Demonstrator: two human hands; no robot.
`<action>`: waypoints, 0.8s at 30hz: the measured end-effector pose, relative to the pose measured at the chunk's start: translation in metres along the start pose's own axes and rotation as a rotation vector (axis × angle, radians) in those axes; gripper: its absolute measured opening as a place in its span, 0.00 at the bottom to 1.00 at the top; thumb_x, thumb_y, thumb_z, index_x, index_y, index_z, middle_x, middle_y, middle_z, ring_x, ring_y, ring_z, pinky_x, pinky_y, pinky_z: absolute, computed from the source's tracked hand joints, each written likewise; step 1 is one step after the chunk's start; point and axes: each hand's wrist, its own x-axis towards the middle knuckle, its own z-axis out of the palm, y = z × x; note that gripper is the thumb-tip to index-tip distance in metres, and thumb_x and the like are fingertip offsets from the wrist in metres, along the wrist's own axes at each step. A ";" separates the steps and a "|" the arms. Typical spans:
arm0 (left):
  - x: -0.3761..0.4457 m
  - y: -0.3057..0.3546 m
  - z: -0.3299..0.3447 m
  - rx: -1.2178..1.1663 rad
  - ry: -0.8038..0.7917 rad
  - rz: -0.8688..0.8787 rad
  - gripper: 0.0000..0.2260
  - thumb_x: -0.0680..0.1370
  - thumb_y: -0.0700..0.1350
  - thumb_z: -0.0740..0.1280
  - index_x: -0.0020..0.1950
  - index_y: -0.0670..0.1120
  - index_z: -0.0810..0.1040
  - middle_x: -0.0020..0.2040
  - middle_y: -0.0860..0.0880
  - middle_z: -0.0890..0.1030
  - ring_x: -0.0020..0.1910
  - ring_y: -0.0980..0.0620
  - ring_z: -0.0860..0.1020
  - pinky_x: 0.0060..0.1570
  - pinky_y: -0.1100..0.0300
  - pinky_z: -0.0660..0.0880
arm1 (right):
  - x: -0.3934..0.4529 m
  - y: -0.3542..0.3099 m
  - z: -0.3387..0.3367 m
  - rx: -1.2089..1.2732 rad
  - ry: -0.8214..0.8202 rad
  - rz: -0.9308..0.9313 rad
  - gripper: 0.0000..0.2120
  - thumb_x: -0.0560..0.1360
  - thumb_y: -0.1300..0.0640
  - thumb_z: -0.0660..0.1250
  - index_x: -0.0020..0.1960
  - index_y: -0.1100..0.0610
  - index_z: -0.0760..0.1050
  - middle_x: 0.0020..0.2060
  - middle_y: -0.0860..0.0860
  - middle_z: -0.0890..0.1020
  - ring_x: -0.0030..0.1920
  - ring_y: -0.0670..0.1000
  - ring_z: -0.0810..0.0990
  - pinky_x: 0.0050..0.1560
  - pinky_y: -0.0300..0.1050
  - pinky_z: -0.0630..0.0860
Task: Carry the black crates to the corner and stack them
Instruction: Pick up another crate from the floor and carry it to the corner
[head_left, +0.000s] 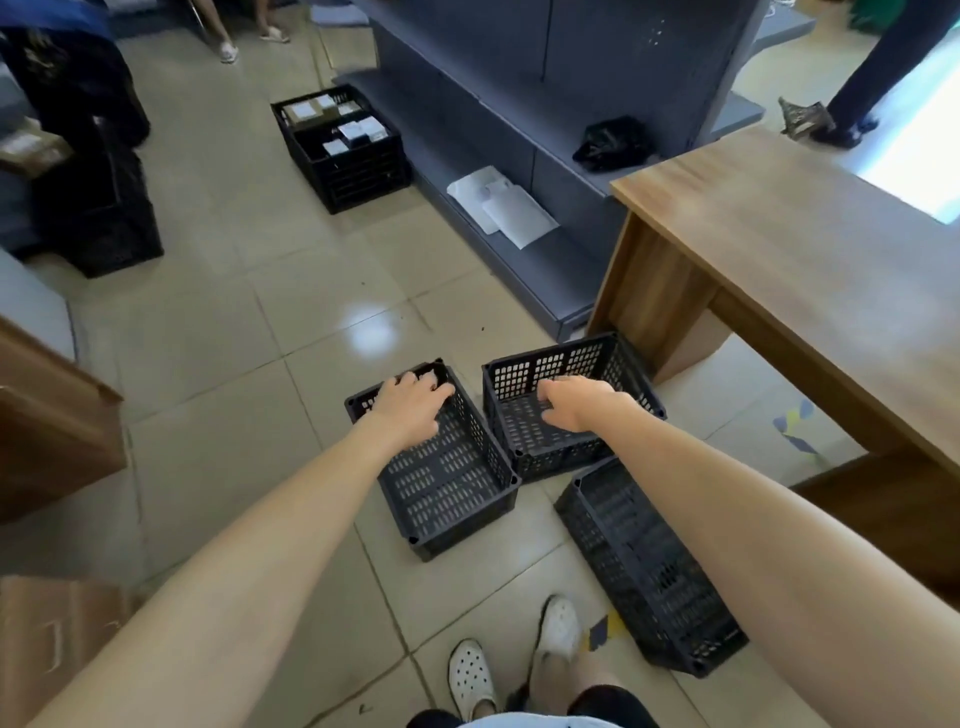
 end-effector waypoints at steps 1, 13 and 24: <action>0.008 0.000 -0.003 -0.016 0.009 0.002 0.27 0.78 0.47 0.63 0.77 0.51 0.61 0.73 0.46 0.67 0.69 0.42 0.68 0.65 0.46 0.69 | 0.010 0.007 0.000 -0.019 -0.024 0.009 0.19 0.80 0.52 0.59 0.69 0.54 0.67 0.65 0.56 0.74 0.64 0.60 0.74 0.61 0.57 0.72; 0.078 -0.055 -0.022 -0.112 -0.090 -0.279 0.29 0.78 0.47 0.62 0.78 0.55 0.56 0.70 0.46 0.70 0.67 0.43 0.70 0.63 0.46 0.69 | 0.166 0.026 -0.079 0.009 -0.040 -0.208 0.20 0.78 0.56 0.58 0.70 0.53 0.66 0.66 0.56 0.75 0.64 0.59 0.75 0.61 0.54 0.72; 0.074 -0.062 -0.008 -0.227 -0.098 -0.438 0.25 0.78 0.44 0.62 0.76 0.50 0.63 0.73 0.46 0.67 0.69 0.44 0.69 0.65 0.47 0.68 | 0.229 0.003 -0.093 -0.197 -0.179 -0.349 0.19 0.79 0.54 0.58 0.70 0.54 0.67 0.66 0.55 0.74 0.65 0.58 0.74 0.61 0.54 0.72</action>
